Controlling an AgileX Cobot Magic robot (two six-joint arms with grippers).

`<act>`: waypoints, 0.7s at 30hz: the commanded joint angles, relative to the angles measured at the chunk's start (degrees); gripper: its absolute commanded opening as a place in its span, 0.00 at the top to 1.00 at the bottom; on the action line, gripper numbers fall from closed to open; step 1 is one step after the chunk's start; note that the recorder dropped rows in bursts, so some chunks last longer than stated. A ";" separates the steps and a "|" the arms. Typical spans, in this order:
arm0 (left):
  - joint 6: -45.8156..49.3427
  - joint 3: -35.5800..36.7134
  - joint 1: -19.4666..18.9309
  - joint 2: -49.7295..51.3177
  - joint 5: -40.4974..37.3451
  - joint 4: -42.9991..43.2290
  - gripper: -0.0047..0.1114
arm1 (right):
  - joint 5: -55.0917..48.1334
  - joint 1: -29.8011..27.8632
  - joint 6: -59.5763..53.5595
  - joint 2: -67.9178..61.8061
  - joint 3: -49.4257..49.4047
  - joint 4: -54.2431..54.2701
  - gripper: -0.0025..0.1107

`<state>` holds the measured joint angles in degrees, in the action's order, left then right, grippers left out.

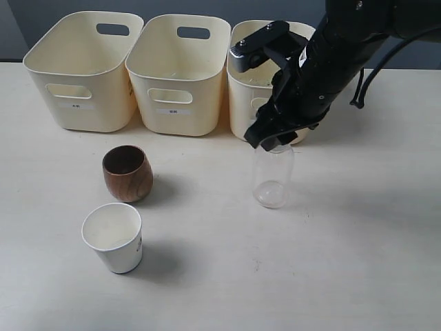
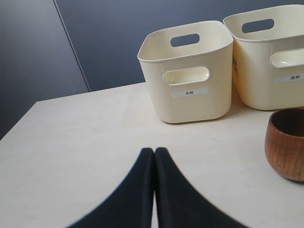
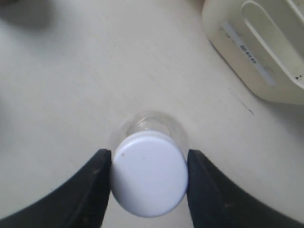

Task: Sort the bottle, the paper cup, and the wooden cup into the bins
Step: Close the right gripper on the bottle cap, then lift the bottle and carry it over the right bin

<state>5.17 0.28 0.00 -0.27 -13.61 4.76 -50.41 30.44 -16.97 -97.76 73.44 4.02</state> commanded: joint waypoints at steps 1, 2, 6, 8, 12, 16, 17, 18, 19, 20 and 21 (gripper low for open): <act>-0.07 -0.28 0.23 0.27 0.30 -0.14 0.96 | 0.07 -0.40 -1.46 0.67 -0.09 -1.32 0.98; -0.07 -0.28 0.23 0.27 0.30 -0.14 0.96 | 0.21 -0.40 -1.46 1.27 -0.09 -1.42 0.98; -0.07 -0.28 0.23 0.27 0.30 -0.14 0.96 | 1.78 -0.40 -1.46 5.25 -0.09 -1.83 0.99; -0.07 -0.28 0.23 0.27 0.30 -0.14 0.96 | 1.76 -0.40 -1.46 7.89 0.02 -2.39 0.98; -0.07 -0.28 0.23 0.27 0.30 -0.14 0.96 | 2.67 -0.40 -1.10 13.35 0.02 -3.64 0.98; -0.07 -0.28 0.23 0.27 0.30 -0.14 0.96 | 5.23 -0.40 -1.10 19.77 0.02 -4.02 0.98; -0.07 -0.28 0.23 0.27 0.30 -0.14 0.96 | 6.35 -0.40 0.50 20.90 0.02 -5.77 0.98; -0.07 -0.28 0.23 0.27 0.30 -0.14 0.96 | 6.94 -0.40 1.64 21.14 0.02 -6.77 0.98; -0.07 -0.28 0.23 0.27 0.30 -0.14 0.96 | 9.12 -0.40 4.98 21.25 0.02 -9.12 0.98; -0.07 -0.28 0.23 0.27 0.30 -0.14 0.96 | 9.96 -0.40 6.12 20.99 0.02 -10.20 0.98; -0.07 -0.28 0.23 0.27 0.30 -0.14 0.96 | 12.06 -0.40 6.69 20.22 0.02 -11.29 0.98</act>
<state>5.17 0.28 0.00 -0.27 -13.61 4.76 -41.63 30.36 -12.23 -77.03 73.44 -4.74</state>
